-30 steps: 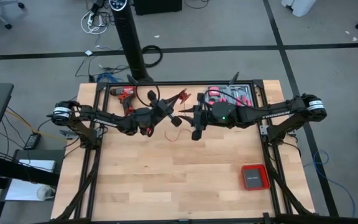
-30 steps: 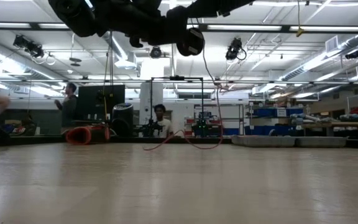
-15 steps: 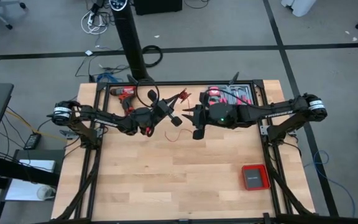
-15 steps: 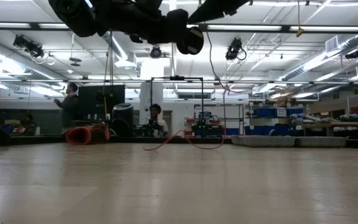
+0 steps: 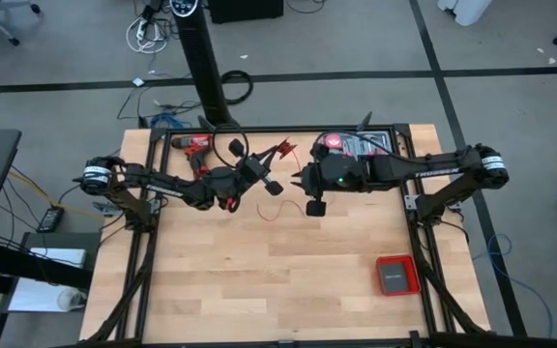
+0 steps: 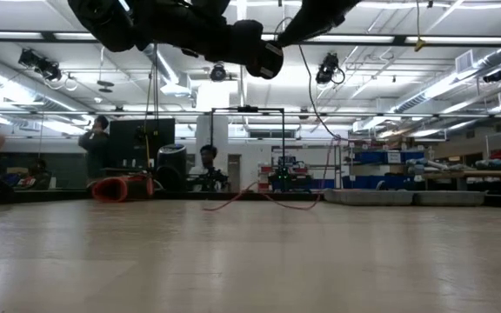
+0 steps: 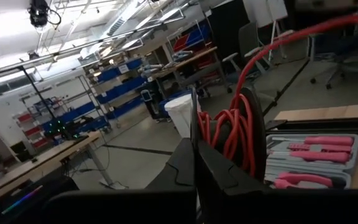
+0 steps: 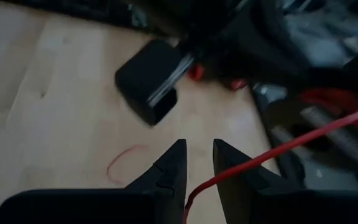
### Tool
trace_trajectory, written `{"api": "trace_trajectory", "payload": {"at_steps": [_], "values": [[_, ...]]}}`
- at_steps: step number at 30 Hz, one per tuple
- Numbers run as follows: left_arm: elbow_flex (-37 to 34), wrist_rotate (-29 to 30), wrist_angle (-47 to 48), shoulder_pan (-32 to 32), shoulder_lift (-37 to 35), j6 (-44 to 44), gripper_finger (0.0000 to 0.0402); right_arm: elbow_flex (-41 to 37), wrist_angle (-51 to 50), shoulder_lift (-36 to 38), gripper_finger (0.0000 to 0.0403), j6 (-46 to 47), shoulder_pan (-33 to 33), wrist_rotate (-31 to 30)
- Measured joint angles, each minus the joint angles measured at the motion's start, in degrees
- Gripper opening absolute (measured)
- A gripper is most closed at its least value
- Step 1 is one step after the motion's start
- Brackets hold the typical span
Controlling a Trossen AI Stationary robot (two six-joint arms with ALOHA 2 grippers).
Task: Coil cords
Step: Coil the red wire on the black spool
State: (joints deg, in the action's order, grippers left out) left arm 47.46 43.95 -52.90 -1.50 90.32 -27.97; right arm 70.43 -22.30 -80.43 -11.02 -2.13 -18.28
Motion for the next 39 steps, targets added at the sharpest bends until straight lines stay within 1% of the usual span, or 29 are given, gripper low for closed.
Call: {"api": "trace_trajectory", "payload": {"at_steps": [6, 12, 17, 25, 39], "values": [[0.00, 0.00, 0.13, 0.02, 0.00, -0.27, 0.0000, 0.54, -5.63, -0.08, 0.0075, 2.23, 1.91, 3.06], [0.00, 0.00, 0.27, 0.04, -0.02, -0.28, 0.0000, 4.19, -12.52, -0.06, 0.0075, 2.59, 3.59, 3.10], [0.00, 0.00, 1.10, 0.04, -0.01, -0.28, 0.0000, 5.60, -15.32, -0.06, 0.0075, 2.21, 4.74, 3.57], [0.00, 0.02, 1.44, 0.04, 0.00, -0.28, 0.0000, 5.73, -14.80, -0.06, 0.0075, 1.07, 6.30, 3.55], [0.00, 0.02, 1.85, 0.04, -0.01, -0.28, 0.0000, 5.73, -15.09, 0.01, 0.0073, 0.23, 7.03, 2.68]]}}
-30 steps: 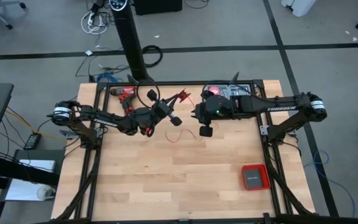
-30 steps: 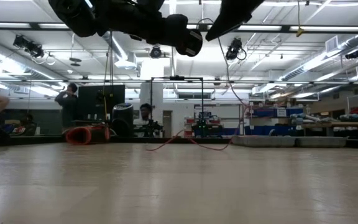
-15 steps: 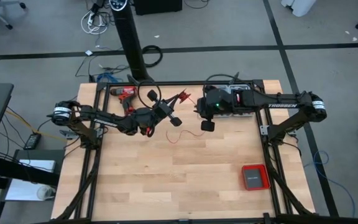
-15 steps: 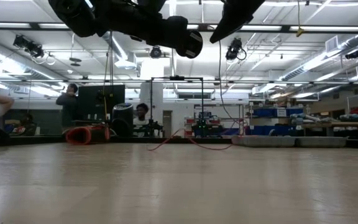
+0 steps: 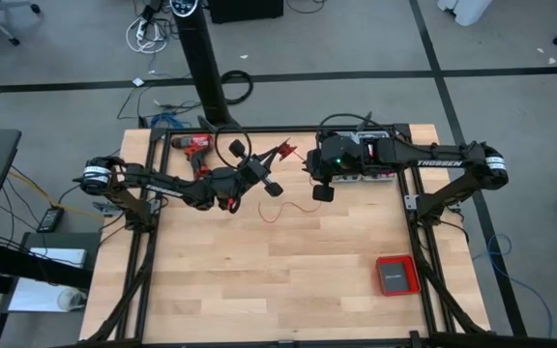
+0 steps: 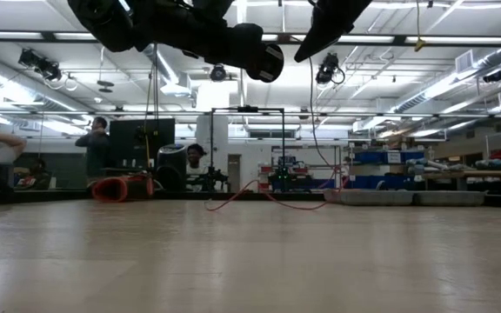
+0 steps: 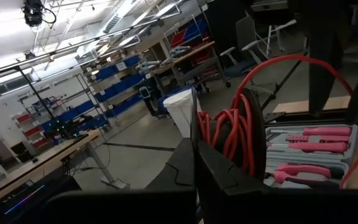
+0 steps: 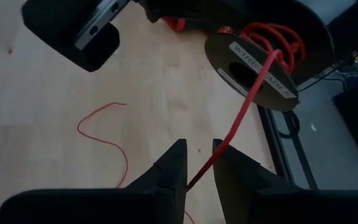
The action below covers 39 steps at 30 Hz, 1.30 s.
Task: Coil cords
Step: Coil the red wire on the black spool
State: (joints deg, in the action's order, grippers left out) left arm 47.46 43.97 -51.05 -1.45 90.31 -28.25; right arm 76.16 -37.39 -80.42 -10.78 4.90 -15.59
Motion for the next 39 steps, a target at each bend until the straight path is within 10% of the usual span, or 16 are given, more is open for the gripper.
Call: {"api": "trace_trajectory", "payload": {"at_steps": [39], "values": [[0.00, 0.17, 0.09, 0.00, 0.01, 0.22, 0.0000, 0.02, 15.40, -3.01, 0.0001, -9.90, -2.92, -0.68]]}}
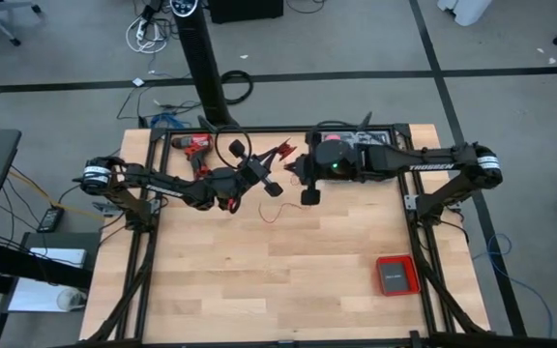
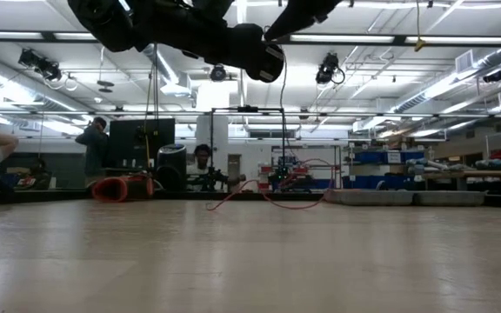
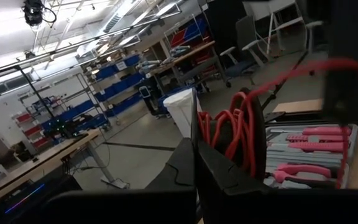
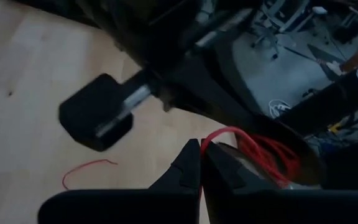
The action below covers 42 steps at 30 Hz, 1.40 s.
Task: Coil cords
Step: Coil the red wire on the black spool
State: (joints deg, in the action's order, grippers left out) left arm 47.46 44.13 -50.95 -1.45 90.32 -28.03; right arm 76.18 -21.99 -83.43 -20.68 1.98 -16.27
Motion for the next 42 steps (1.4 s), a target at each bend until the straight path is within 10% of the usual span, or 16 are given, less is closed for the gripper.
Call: {"api": "trace_trajectory", "payload": {"at_steps": [42], "values": [[-0.02, -5.05, -13.64, 3.82, -1.61, 15.46, 0.0000, -9.34, 12.71, -1.33, 0.0033, 0.06, -1.90, -2.57]]}}
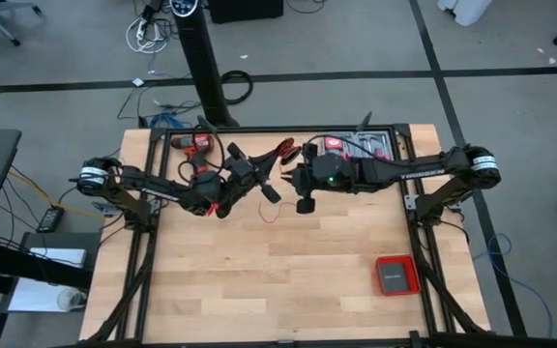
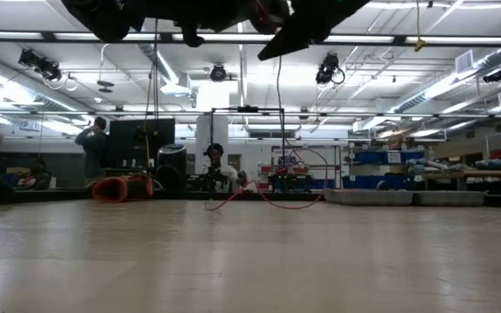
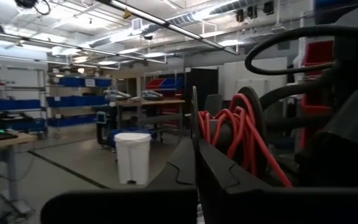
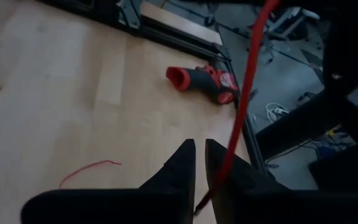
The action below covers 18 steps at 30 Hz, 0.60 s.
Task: Coil cords
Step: Coil the red wire on the black spool
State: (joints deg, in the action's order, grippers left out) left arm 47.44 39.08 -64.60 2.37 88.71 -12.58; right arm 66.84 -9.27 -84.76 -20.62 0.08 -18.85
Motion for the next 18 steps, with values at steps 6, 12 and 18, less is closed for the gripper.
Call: {"api": "trace_trajectory", "payload": {"at_steps": [6, 12, 18], "values": [[0.00, -0.56, -0.59, 0.00, 0.01, 0.87, 0.0000, -6.21, 1.53, 5.56, 0.0032, 1.06, 0.02, 1.43], [0.00, -2.01, -0.74, -0.04, 0.02, 0.96, 0.0000, -14.87, 10.74, 9.54, 0.0032, 1.52, 0.78, 3.56], [0.00, -2.17, -0.34, -0.11, 0.02, 0.96, 0.0000, -18.51, 15.21, 9.06, 0.0033, 1.51, 0.78, 3.71]]}}
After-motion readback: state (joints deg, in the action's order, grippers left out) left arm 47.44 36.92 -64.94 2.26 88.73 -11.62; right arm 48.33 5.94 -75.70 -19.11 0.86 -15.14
